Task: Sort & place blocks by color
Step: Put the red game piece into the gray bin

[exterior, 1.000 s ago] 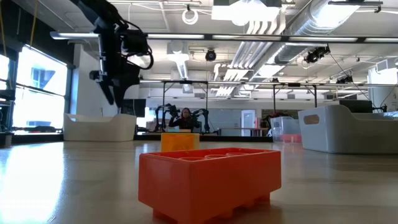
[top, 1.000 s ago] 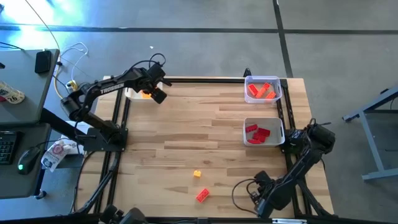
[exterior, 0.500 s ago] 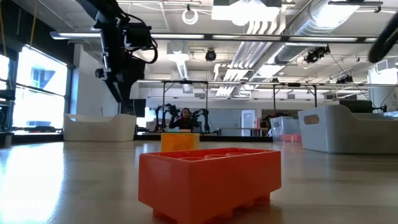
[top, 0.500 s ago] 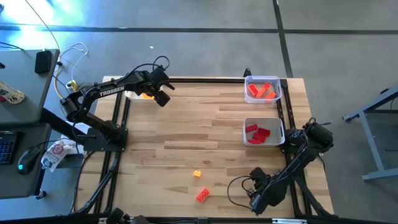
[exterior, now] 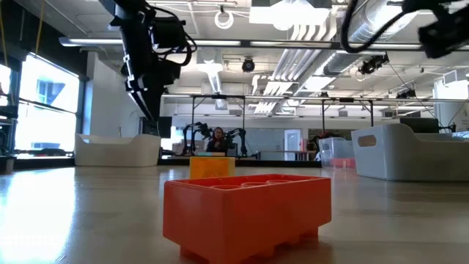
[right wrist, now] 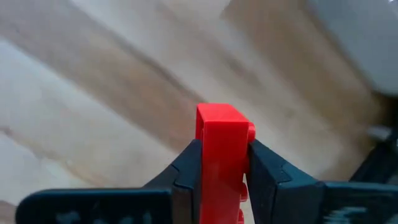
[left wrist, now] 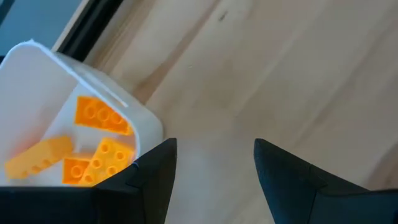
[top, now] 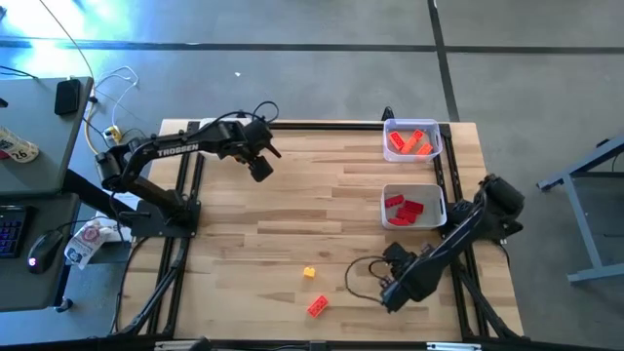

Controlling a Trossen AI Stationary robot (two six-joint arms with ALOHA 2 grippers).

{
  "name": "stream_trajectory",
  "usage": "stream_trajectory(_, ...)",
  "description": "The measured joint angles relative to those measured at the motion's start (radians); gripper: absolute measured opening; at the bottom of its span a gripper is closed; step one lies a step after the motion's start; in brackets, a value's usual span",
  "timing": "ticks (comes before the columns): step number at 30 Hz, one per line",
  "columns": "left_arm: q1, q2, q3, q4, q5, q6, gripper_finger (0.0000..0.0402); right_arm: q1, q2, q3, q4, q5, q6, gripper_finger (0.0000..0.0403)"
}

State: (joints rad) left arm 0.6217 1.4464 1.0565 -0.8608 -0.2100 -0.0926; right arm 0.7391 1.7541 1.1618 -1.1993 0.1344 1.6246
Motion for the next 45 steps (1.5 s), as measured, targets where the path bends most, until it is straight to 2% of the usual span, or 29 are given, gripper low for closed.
stream_trajectory(14, -0.175, 0.0, 0.0, 0.054, 0.002, 0.018, 0.02, -0.185, -0.188, 0.0, -0.155, 0.206, -0.246, 0.0066)
stream_trajectory(17, -0.21, 0.0, 0.0, 0.088, 0.071, 0.032, 0.02, -0.231, -0.226, 0.0, -0.222, 0.252, -0.264, 0.0066)
stream_trajectory(22, -0.271, 0.0, 0.0, 0.151, 0.241, 0.052, 0.02, -0.318, -0.256, 0.0, -0.337, 0.324, -0.264, 0.0066)
stream_trajectory(26, -0.327, 0.0, 0.0, 0.212, 0.303, 0.052, 0.02, -0.395, -0.256, 0.0, -0.36, 0.344, -0.298, 0.0066)
stream_trajectory(31, -0.397, 0.0, 0.0, 0.269, 0.304, 0.046, 0.02, -0.485, -0.255, 0.001, -0.359, 0.318, -0.375, 0.0066)
stream_trajectory(45, -0.578, 0.001, 0.0, 0.359, 0.291, 0.043, 0.02, -0.698, -0.255, 0.001, -0.247, 0.031, -0.72, 0.0066)
